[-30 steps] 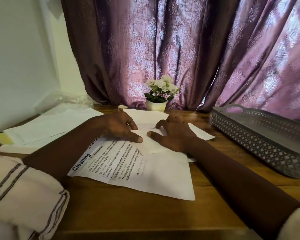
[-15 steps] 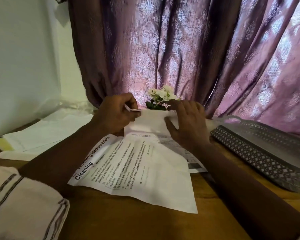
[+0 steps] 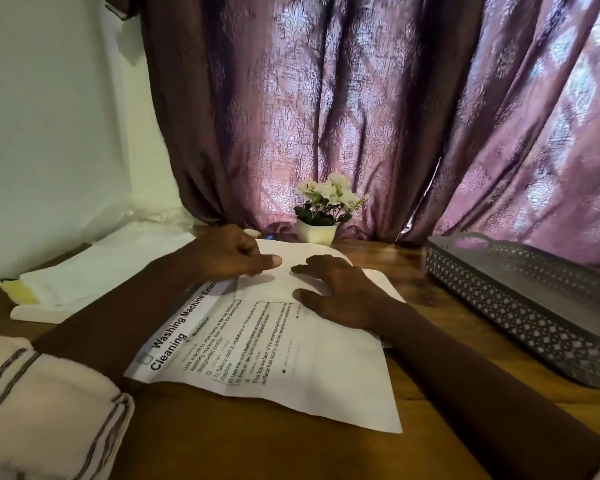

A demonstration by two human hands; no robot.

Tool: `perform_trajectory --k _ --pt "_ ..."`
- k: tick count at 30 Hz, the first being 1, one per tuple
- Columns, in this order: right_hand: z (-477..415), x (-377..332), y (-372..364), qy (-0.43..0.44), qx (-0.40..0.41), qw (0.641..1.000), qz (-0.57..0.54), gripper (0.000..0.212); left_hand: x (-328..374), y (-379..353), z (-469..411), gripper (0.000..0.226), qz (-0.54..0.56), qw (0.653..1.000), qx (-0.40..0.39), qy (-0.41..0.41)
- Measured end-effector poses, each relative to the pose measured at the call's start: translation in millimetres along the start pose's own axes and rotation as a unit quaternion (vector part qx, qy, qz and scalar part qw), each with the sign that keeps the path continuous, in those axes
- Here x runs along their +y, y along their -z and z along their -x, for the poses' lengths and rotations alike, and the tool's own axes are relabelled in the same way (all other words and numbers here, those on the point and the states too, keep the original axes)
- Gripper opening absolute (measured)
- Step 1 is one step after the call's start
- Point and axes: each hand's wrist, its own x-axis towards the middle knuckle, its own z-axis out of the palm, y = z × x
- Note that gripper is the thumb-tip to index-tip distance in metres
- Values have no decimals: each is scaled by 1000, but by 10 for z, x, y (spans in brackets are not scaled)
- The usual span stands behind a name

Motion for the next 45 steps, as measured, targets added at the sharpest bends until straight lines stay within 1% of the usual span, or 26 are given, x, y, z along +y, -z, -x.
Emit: perform_trajectory --k 1,2,4,7,9,11,12,14,16,17,19,20,21,23,24,25,26,27,30,32,34,36,39,41,43,45 --pt "-4 0 -2 -22 -42 999 -8 58 3 -58 -5 46 -18 999 22 -20" --pt "-7 -8 -2 -30 -73 997 -14 59 38 -129 -5 46 -33 998 22 -41" --pt "-19 -33 -10 -26 -101 995 -9 63 123 -296 3 49 -62 996 -24 -59" --pt "-43 -56 -31 -25 -108 994 -1 70 226 -531 7 50 -105 988 -109 -39" --pt "-37 -19 -36 -54 -125 991 11 85 226 -602 17 56 -110 984 -140 2" --pt "6 112 -24 -111 -119 986 22 105 212 -577 23 59 -128 979 -154 34" --pt "46 217 -5 -147 -104 983 21 109 231 -543 25 60 -140 976 -163 44" --pt "97 425 11 -208 -80 975 14 106 256 -482 69 60 -148 973 -168 53" --pt "169 584 39 -238 -73 968 17 99 303 -488 104 61 -147 977 -140 60" --pt "175 606 55 -234 -69 969 27 96 303 -476 143 65 -137 982 -116 63" --pt "157 588 96 -201 -54 977 55 89 191 -473 151 78 -122 990 -50 49" --pt "128 555 111 -171 -36 983 57 85 143 -451 124 78 -103 994 -12 44" --pt "109 517 119 -140 -13 989 48 81 88 -428 56 70 -71 996 25 48" --pt "54 411 108 -79 33 996 6 73 34 -325 -154 38 -39 992 102 58" --pt "36 362 102 -56 39 998 -16 68 33 -245 -274 26 -53 987 137 65" --pt "23 323 90 -40 32 998 -28 64 1 -165 -405 22 -82 981 159 74" --pt "20 296 77 -36 13 999 -33 60 -33 -84 -522 22 -117 977 160 82" --pt "0 290 64 -33 -4 999 -35 58 -69 -13 -623 25 -160 973 140 89" --pt "-72 344 41 -29 -12 999 -24 57 -211 45 -908 31 -271 959 18 80" --pt "-113 364 28 -25 -7 1000 -10 56 -276 10 -1028 33 -274 959 -17 75" --pt "-119 350 27 -21 -8 1000 2 55 -376 -38 -1111 29 -265 960 -28 91" --pt "-131 341 22 -20 -5 1000 3 55 -494 -99 -1163 25 -275 956 -9 104" --pt "-131 349 19 -21 4 1000 -3 53 -580 -110 -1180 21 -254 958 93 101" --pt "-111 352 18 -22 21 999 -29 50 -569 -43 -1145 34 -161 965 164 125" --pt "-106 333 25 -29 64 994 -79 46 -392 51 -1034 39 -50 969 212 113" --pt "-107 324 32 -48 133 974 -175 42 -85 54 -861 31 42 981 181 55"
